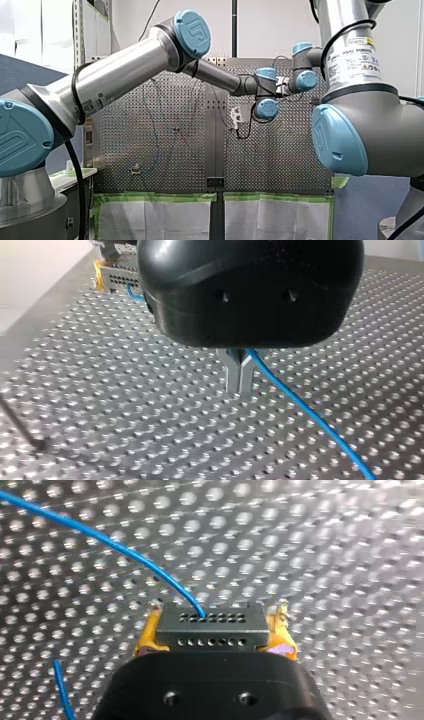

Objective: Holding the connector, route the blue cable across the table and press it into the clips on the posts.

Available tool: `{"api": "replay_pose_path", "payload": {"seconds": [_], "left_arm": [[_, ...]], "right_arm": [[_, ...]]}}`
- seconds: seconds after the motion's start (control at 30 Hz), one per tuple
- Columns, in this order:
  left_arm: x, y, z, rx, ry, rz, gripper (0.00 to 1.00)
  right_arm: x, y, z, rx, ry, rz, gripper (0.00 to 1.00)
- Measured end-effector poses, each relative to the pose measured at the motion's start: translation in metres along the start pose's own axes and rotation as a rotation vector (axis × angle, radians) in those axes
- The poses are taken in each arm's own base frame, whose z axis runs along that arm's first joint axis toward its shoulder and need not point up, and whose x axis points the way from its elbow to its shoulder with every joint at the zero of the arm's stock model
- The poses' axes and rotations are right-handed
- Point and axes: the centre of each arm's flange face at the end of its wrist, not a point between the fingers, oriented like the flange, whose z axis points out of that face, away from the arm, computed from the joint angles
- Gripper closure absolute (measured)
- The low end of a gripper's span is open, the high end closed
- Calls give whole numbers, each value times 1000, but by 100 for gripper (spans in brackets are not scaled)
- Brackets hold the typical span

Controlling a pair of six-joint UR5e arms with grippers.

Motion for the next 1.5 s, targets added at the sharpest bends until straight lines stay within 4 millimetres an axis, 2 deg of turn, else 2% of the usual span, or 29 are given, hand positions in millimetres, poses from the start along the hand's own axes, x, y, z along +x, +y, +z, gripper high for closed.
{"api": "replay_pose_path", "payload": {"seconds": [0.17, 0.27, 0.43, 0.73, 0.83, 1.03, 1.2, 1.5], "left_arm": [[-17, -1, -4, -24, -18, -17, 100], [-26, -3, -7, -31, -30, -28, 100], [-37, -5, -8, -30, -46, -33, 100], [-45, -10, -13, -20, -54, -37, 100], [-54, -12, -16, -15, -61, -47, 100], [-85, -16, -21, -1, -91, -72, 100], [-98, -19, -21, 10, -111, -76, 100], [-99, -17, -19, 8, -111, -82, 100]], "right_arm": [[26, -5, -10, 2, 31, 2, 100], [32, -6, -13, 1, 38, 3, 100], [36, -5, -15, 0, 42, 3, 100], [42, -7, -20, 0, 32, -9, 100], [53, -12, -26, 4, 46, -14, 100], [75, -19, -36, 10, 78, -24, 100], [78, -22, -39, 14, 81, -28, 100], [73, -26, -42, 13, 47, -40, 100]]}}
